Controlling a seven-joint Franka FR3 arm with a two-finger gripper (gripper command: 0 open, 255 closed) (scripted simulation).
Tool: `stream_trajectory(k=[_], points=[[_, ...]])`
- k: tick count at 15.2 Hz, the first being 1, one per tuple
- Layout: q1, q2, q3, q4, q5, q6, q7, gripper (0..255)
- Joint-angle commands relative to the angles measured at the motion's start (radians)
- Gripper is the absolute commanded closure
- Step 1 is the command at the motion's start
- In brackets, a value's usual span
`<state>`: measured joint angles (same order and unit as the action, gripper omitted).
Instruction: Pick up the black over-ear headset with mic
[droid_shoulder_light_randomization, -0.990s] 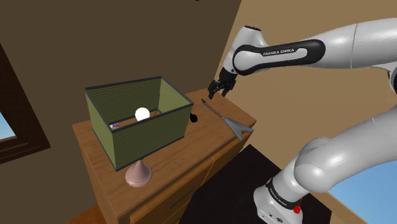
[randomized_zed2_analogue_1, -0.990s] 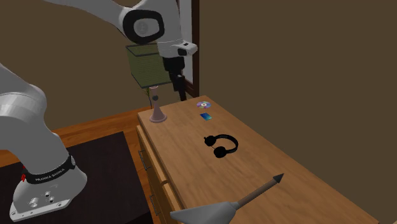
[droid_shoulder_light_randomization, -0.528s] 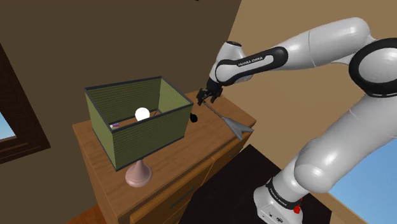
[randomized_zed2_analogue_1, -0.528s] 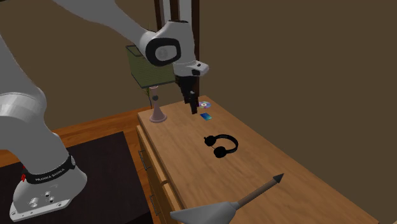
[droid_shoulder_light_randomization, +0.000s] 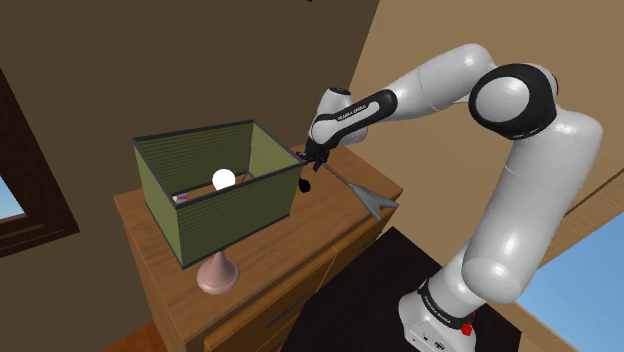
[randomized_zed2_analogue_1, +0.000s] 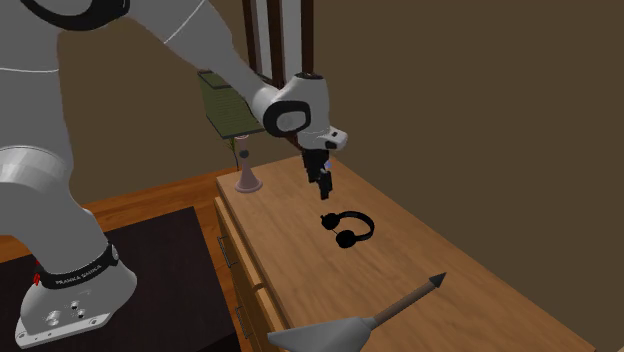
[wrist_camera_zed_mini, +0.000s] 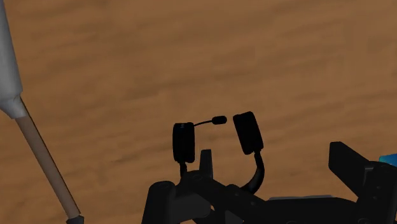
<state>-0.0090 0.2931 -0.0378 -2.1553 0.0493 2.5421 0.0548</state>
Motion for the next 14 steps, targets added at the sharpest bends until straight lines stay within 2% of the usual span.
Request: stream_trajectory(k=[1, 10, 14], points=[[-0.002, 0.075, 0.004, 0.053, 0.008, 0.019, -0.004, 0], [-0.013, 0.418, 0.024, 0.347, 0.029, 0.056, -0.016, 0], [-0.015, 0.463, 0.026, 0.362, 0.030, 0.087, -0.019, 0]])
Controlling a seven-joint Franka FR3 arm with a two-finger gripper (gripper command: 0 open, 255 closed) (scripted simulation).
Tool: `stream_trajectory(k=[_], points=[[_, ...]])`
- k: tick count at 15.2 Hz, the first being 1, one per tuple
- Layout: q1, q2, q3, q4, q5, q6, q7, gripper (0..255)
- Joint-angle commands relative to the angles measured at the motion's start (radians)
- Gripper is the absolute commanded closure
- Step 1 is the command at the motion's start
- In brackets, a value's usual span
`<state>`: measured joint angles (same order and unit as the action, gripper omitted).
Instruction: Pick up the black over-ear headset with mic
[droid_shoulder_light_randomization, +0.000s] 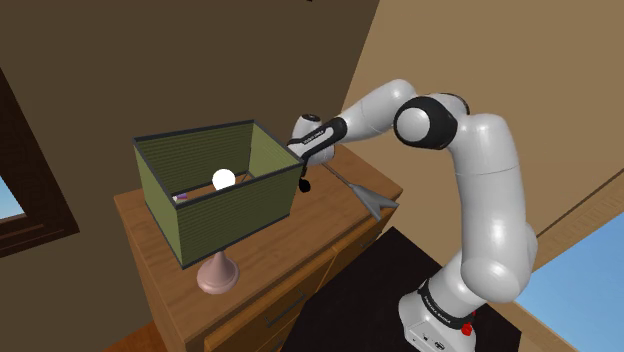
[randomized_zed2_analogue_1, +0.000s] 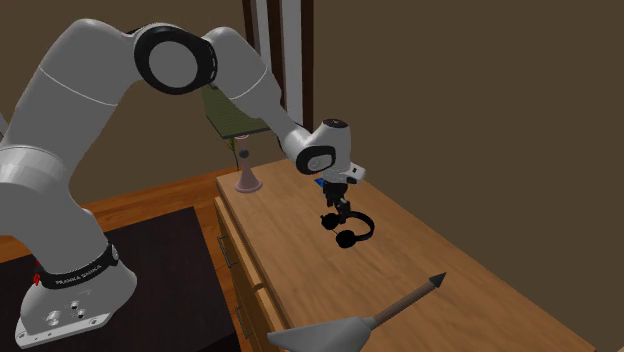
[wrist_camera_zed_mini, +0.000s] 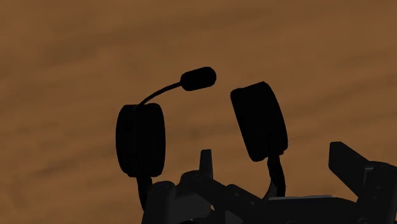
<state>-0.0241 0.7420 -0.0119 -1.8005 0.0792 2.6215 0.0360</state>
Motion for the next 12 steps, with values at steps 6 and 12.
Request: stream_trajectory(k=[6, 12], points=[[-0.002, 0.056, 0.003, 0.022, 0.002, 0.034, -0.003, 255], [-0.002, 0.057, 0.003, 0.025, 0.002, 0.033, -0.002, 255]])
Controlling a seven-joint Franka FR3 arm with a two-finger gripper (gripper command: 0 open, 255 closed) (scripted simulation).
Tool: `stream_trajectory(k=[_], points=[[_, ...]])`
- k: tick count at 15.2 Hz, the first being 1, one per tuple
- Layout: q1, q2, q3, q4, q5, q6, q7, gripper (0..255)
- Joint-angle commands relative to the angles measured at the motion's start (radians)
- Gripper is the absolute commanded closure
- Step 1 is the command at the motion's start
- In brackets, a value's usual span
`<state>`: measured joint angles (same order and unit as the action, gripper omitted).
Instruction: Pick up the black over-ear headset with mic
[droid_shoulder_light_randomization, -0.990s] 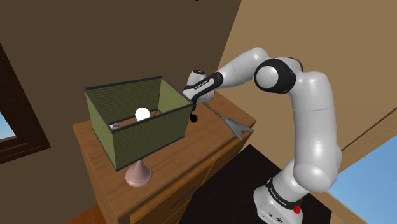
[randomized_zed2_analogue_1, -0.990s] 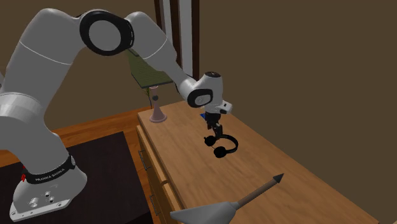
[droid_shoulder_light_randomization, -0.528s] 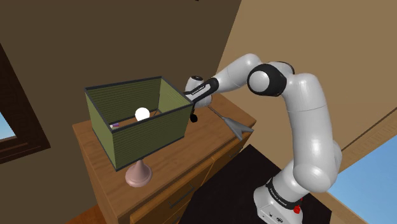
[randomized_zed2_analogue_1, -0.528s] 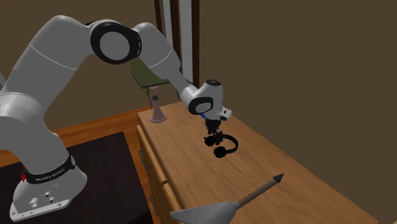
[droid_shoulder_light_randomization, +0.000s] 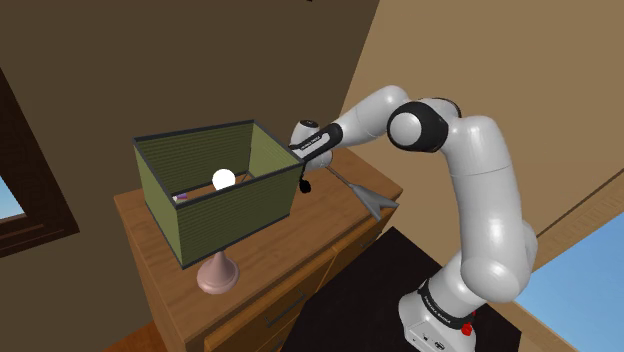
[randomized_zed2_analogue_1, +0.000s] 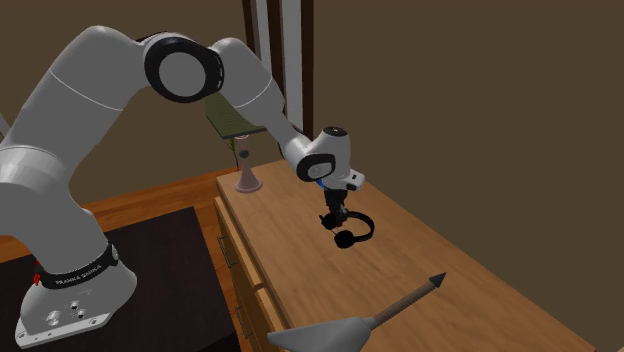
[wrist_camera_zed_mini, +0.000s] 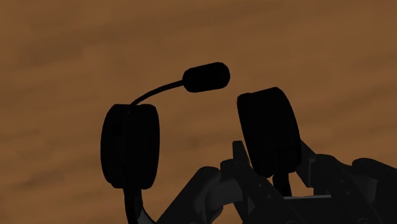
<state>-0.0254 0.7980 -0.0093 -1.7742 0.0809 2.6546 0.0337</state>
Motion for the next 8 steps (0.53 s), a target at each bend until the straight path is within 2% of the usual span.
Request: stream_trajectory(k=[1, 8], points=[[0.000, 0.001, 0.000, -0.001, 0.000, -0.001, 0.000, 255], [0.002, -0.058, -0.003, -0.024, -0.002, -0.036, 0.003, 255]])
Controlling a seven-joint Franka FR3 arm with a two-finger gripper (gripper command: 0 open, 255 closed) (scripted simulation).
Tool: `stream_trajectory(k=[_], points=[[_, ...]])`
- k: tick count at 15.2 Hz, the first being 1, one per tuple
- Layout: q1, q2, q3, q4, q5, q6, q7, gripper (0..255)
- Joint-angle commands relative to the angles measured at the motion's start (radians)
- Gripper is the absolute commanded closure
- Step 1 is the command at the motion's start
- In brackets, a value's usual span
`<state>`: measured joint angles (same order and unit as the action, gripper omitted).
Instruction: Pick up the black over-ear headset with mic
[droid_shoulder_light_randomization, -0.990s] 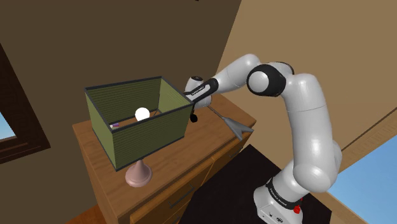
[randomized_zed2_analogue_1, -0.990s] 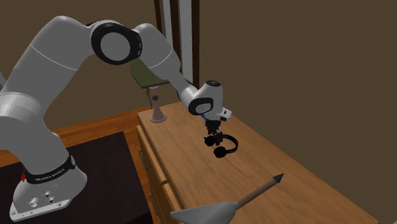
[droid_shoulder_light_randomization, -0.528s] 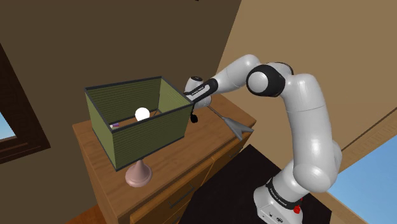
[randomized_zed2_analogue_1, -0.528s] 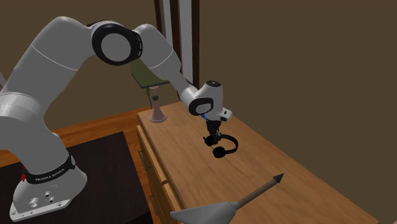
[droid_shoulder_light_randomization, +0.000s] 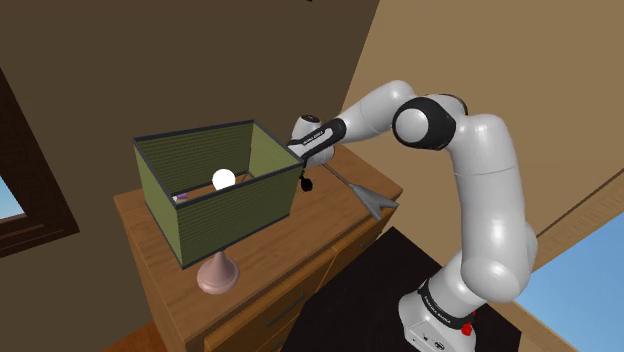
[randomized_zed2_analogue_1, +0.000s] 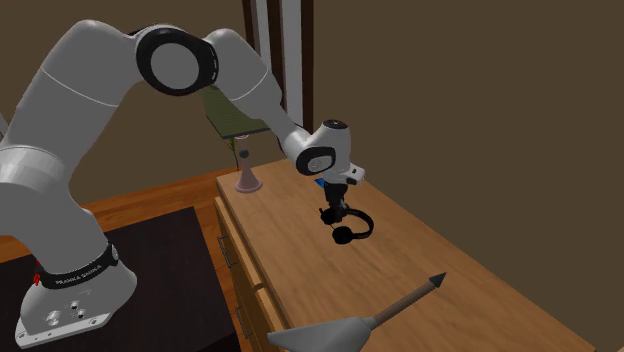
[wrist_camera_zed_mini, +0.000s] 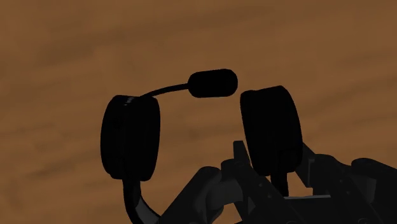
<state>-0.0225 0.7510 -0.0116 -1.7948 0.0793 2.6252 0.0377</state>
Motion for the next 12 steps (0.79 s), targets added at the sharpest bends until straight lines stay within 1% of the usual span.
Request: stream_trajectory(k=[1, 10, 12], points=[[-0.001, -0.022, -0.001, -0.008, -0.001, -0.015, 0.000, 255], [0.003, -0.120, -0.006, -0.032, -0.006, -0.088, 0.006, 255], [0.003, -0.121, -0.006, -0.032, -0.006, -0.090, 0.006, 255]])
